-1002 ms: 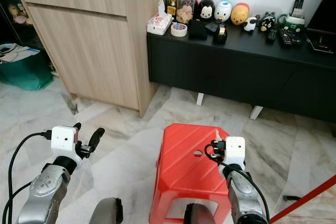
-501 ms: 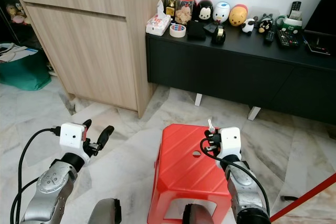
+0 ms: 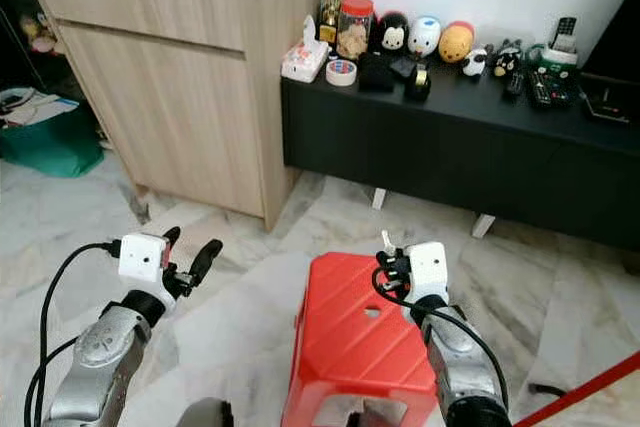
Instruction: Hang keys on a hook
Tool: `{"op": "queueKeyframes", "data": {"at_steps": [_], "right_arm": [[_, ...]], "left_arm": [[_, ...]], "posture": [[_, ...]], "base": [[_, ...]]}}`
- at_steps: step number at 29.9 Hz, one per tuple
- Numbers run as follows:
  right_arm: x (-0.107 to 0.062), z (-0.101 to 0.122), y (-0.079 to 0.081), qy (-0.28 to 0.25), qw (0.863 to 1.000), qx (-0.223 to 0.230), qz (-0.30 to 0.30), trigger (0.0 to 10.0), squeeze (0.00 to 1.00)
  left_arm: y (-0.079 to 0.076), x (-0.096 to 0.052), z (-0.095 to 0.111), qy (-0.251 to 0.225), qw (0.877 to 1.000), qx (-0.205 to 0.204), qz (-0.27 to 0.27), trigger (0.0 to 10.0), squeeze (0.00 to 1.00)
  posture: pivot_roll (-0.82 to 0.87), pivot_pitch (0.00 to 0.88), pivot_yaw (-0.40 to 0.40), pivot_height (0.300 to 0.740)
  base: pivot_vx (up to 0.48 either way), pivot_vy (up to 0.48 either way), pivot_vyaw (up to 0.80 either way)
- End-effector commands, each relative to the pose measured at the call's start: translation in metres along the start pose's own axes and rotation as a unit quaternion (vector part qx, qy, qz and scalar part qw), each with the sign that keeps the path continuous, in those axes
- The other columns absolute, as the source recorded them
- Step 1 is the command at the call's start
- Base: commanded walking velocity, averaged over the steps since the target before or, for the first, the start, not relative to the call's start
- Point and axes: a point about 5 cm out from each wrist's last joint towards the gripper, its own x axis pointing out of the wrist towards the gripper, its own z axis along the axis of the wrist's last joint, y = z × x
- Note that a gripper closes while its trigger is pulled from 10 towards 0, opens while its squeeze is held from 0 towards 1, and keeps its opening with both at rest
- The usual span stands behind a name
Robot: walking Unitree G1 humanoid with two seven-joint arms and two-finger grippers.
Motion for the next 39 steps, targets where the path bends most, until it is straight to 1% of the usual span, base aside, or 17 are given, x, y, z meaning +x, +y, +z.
{"op": "queueKeyframes", "data": {"at_steps": [1,3,6,8,9,13,15,16,18,22,24,27,28,32,33,35,39], "right_arm": [[0.003,0.009,0.004,-0.004,0.999,-0.014,0.040,10.0,0.00],[0.003,0.009,0.011,0.015,0.994,-0.034,0.103,10.0,0.00],[0.003,0.012,0.013,0.021,0.989,-0.038,0.140,10.0,0.00],[0.002,0.013,0.014,0.028,0.985,-0.047,0.164,10.0,0.00],[0.002,0.014,0.015,0.036,0.980,-0.053,0.187,10.0,0.00],[0.002,0.016,0.017,0.055,0.971,-0.060,0.225,10.0,0.00],[0.002,0.018,0.020,0.075,0.959,-0.080,0.262,10.0,0.00],[0.002,0.018,0.020,0.075,0.959,-0.080,0.262,10.0,0.00],[0.004,0.022,0.023,0.078,0.952,-0.081,0.285,10.0,0.00],[0.006,0.026,0.027,0.084,0.943,-0.082,0.311,10.0,0.00],[0.006,0.030,0.032,0.090,0.930,-0.106,0.340,10.0,0.00],[0.008,0.033,0.031,0.086,0.931,-0.113,0.335,10.0,0.00],[0.012,0.035,0.027,0.080,0.943,-0.104,0.306,10.0,0.00],[0.014,0.036,0.022,0.068,0.957,-0.083,0.271,10.0,0.00],[0.011,0.034,0.023,0.066,0.957,-0.071,0.274,10.0,0.00],[0.008,0.030,0.026,0.070,0.954,-0.070,0.284,10.0,0.00],[0.005,0.026,0.029,0.084,0.946,-0.084,0.301,10.0,0.00]], "left_arm": [[-0.003,0.002,0.002,0.000,1.000,0.019,-0.019,10.0,0.00],[-0.004,0.001,0.002,0.003,0.998,0.041,-0.038,10.0,0.00],[-0.004,0.001,0.003,0.004,0.997,0.060,-0.051,10.0,0.00],[-0.005,0.001,0.003,0.006,0.994,0.090,-0.068,10.0,0.00],[-0.007,0.001,0.003,0.010,0.988,0.123,-0.089,10.0,0.00],[-0.012,0.001,0.005,0.005,0.981,0.156,-0.119,10.0,0.00],[-0.021,0.001,0.006,0.006,0.962,0.212,-0.170,10.0,0.00],[-0.021,0.001,0.006,0.006,0.962,0.212,-0.170,10.0,0.00],[-0.032,0.000,0.004,0.006,0.941,0.257,-0.220,10.0,0.00],[-0.039,0.000,0.004,-0.005,0.925,0.282,-0.253,10.0,0.00],[-0.046,0.001,0.004,-0.011,0.909,0.305,-0.283,10.0,0.00],[-0.048,0.001,0.003,-0.013,0.902,0.316,-0.294,10.0,0.00],[-0.049,0.002,0.003,-0.014,0.903,0.315,-0.293,10.0,0.00],[-0.050,0.003,0.003,-0.015,0.906,0.310,-0.289,10.0,0.00],[-0.051,0.003,0.002,-0.016,0.906,0.309,-0.290,10.0,0.00],[-0.053,0.002,0.002,-0.019,0.905,0.307,-0.295,10.0,0.00],[-0.060,0.001,0.003,-0.028,0.892,0.318,-0.320,10.0,0.00]], "posture": [[0.13,0.000,-0.102,0.720],[0.13,0.000,-0.106,0.735],[0.13,0.000,-0.106,0.740],[0.13,0.000,-0.111,0.740],[0.14,0.000,-0.113,0.740],[0.14,0.000,-0.113,0.740],[0.14,0.000,-0.111,0.740],[0.14,0.000,-0.111,0.740],[0.14,0.000,-0.110,0.740],[0.14,0.000,-0.109,0.740],[0.14,0.000,-0.108,0.740],[0.14,0.000,-0.104,0.740],[0.14,0.000,-0.102,0.740],[0.14,0.000,-0.102,0.740],[0.14,0.000,-0.105,0.740],[0.14,0.000,-0.102,0.740],[0.14,0.000,-0.101,0.740]], "base": [[0.000,0.000,0.00],[0.000,0.000,0.00],[0.000,0.000,0.00],[0.000,0.000,0.00],[0.000,0.000,0.00],[0.000,0.000,0.00],[0.000,0.000,0.00],[0.000,0.000,0.00],[0.000,0.000,0.00],[0.000,0.000,0.00],[0.000,0.000,0.00],[0.000,0.000,0.00],[0.000,0.000,0.00],[0.000,0.000,0.00],[0.000,0.000,0.00],[0.000,0.000,0.00],[0.000,0.000,0.00]]}}
